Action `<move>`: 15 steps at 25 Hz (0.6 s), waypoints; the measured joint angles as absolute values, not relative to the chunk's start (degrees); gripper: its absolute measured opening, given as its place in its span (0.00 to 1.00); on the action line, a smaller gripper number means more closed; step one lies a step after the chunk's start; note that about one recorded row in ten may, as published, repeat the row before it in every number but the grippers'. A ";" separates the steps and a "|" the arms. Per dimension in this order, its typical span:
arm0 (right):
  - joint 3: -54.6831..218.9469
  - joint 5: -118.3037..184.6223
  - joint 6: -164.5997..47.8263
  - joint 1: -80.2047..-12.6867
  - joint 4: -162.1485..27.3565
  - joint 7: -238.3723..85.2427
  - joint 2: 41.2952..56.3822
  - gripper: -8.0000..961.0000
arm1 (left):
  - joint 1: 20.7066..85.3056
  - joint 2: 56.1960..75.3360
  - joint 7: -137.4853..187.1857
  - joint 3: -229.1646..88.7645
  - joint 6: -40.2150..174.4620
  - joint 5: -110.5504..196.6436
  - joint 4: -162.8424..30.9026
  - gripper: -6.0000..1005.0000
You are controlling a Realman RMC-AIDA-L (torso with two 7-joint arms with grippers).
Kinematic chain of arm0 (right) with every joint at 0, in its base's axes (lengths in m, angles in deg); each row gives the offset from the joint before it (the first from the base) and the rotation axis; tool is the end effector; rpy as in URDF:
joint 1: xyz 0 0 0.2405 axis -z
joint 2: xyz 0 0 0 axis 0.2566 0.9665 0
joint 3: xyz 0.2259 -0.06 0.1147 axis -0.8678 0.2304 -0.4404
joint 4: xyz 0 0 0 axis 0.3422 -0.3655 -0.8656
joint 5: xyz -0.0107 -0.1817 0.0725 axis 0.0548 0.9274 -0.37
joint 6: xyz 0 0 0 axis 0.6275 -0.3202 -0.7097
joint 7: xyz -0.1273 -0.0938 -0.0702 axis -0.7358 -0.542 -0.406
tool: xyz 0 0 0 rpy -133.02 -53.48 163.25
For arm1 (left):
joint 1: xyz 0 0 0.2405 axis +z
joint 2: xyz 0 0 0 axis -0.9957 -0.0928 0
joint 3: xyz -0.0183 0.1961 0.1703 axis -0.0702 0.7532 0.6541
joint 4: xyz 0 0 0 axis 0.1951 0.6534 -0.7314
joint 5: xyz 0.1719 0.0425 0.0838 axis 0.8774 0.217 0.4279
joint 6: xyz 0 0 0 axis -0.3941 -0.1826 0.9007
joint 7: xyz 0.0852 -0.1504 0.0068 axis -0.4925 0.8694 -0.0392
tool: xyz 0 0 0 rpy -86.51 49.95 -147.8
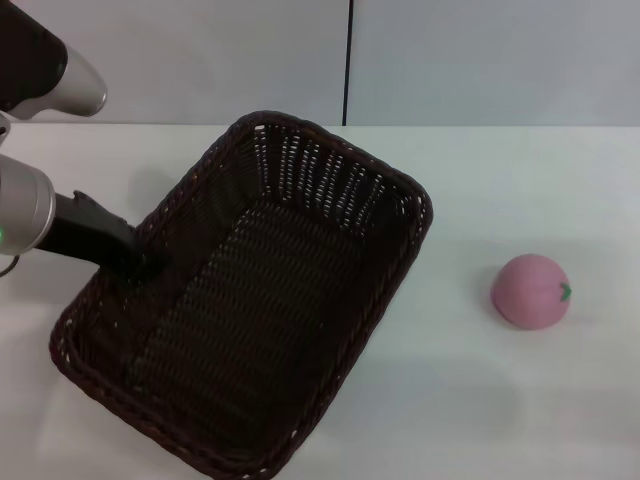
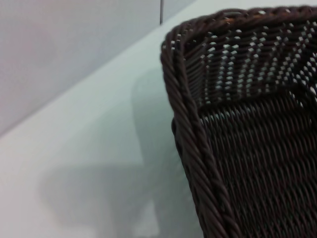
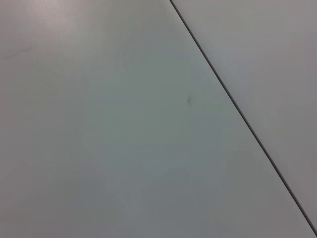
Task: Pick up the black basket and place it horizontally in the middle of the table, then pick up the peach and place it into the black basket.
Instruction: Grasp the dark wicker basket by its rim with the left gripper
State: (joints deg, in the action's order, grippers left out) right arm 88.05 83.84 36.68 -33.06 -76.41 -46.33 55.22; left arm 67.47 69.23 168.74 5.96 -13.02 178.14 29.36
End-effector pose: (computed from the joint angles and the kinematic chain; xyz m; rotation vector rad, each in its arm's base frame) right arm 0.3087 0.2710 0.0517 -1.3009 0.5197 1.2956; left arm -0.2239 0.3101 0.0073 -2.4927 -0.8477 0.3714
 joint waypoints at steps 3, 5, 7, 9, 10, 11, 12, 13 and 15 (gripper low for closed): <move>88.05 83.84 36.50 -33.06 -76.41 -46.33 55.22 0.66 | 67.14 69.21 168.45 5.90 -12.73 178.12 29.62 0.27; 88.03 83.84 36.46 -33.06 -76.41 -46.33 55.22 0.66 | 66.19 69.13 167.50 5.86 -12.76 178.25 29.53 0.25; 87.97 83.84 36.46 -33.06 -76.41 -46.33 55.22 0.66 | 64.71 69.08 164.47 5.86 -13.22 178.49 29.21 0.23; 87.96 83.84 36.46 -33.06 -76.41 -46.33 55.22 0.66 | 63.52 69.12 159.98 6.01 -13.54 178.55 29.08 0.22; 87.96 83.84 36.46 -33.06 -76.41 -46.32 55.22 0.66 | 62.92 69.16 157.30 6.23 -13.59 178.55 29.08 0.22; 87.96 83.84 36.46 -33.06 -76.42 -46.31 55.22 0.66 | 62.39 69.26 154.30 6.62 -13.60 178.53 29.08 0.22; 87.96 83.85 36.46 -33.04 -76.42 -46.31 55.22 0.66 | 61.92 69.32 151.50 7.30 -13.52 178.54 29.09 0.22; 87.96 83.85 36.46 -33.04 -76.42 -46.31 55.22 0.66 | 61.51 69.39 148.87 8.00 -13.37 178.49 29.18 0.22; 87.96 83.84 36.46 -32.76 -76.41 -46.30 55.22 0.65 | 60.83 69.42 141.42 12.07 -11.04 178.51 29.74 0.22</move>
State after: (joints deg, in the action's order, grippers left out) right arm 87.96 83.84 36.46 -32.76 -76.41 -46.30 55.22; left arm 60.83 69.42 141.42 12.07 -11.04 178.51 29.74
